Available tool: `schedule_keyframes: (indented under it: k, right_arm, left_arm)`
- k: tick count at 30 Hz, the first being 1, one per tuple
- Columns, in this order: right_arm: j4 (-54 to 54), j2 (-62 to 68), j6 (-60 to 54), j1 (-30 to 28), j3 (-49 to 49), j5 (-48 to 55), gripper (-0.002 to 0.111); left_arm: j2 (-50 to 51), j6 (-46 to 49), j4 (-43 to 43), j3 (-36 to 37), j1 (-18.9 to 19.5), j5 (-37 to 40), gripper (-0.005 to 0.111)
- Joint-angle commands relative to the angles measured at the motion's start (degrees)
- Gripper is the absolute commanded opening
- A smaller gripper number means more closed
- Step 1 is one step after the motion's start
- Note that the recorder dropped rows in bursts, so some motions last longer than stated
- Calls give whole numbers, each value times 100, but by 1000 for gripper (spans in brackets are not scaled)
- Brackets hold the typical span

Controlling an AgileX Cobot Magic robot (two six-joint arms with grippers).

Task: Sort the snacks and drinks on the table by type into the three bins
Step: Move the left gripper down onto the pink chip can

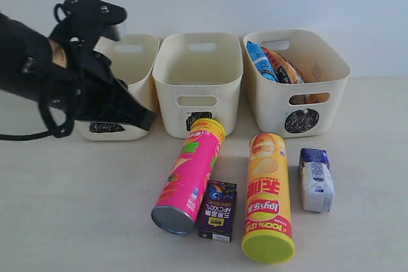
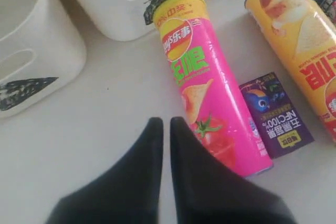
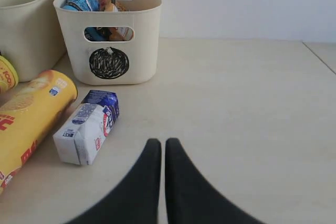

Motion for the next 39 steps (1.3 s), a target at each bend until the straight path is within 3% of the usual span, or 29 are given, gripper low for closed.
schedule_keyframes:
  k: [1,8,10,15,18,20,24,39]
  right_arm:
    - [-51,-33,-11,-15,23,90,0]
    - [-51,-33,-11,-15,23,90,0]
    - [-51,-33,-11,-15,23,90,0]
    - [-51,-33,-11,-15,23,90,0]
    - [-51,-33,-11,-15,23,90,0]
    - [-51,-33,-11,-15,23,90,0]
    - [-51,-33,-11,-15,23,90,0]
    - [-51,-33,-11,-15,23,90,0]
  left_arm:
    - [558,37,-77,-499,-201,248,4]
    - [1524,37,-242,-1412,-271,922,4]
    - [1795,37,-340,-1683,-271,1125,11]
    - [2428,182,-694,-2233,-271,1435,65]
    - [2675,182,-694,-2343,-271,1489,91]
    - [2794,182,-682,-2385,-271,1489,92]
    - [2982,182,-672,-2385,-271,1107,81]
    - [3562,108,-235,-2385,-147,403,80]
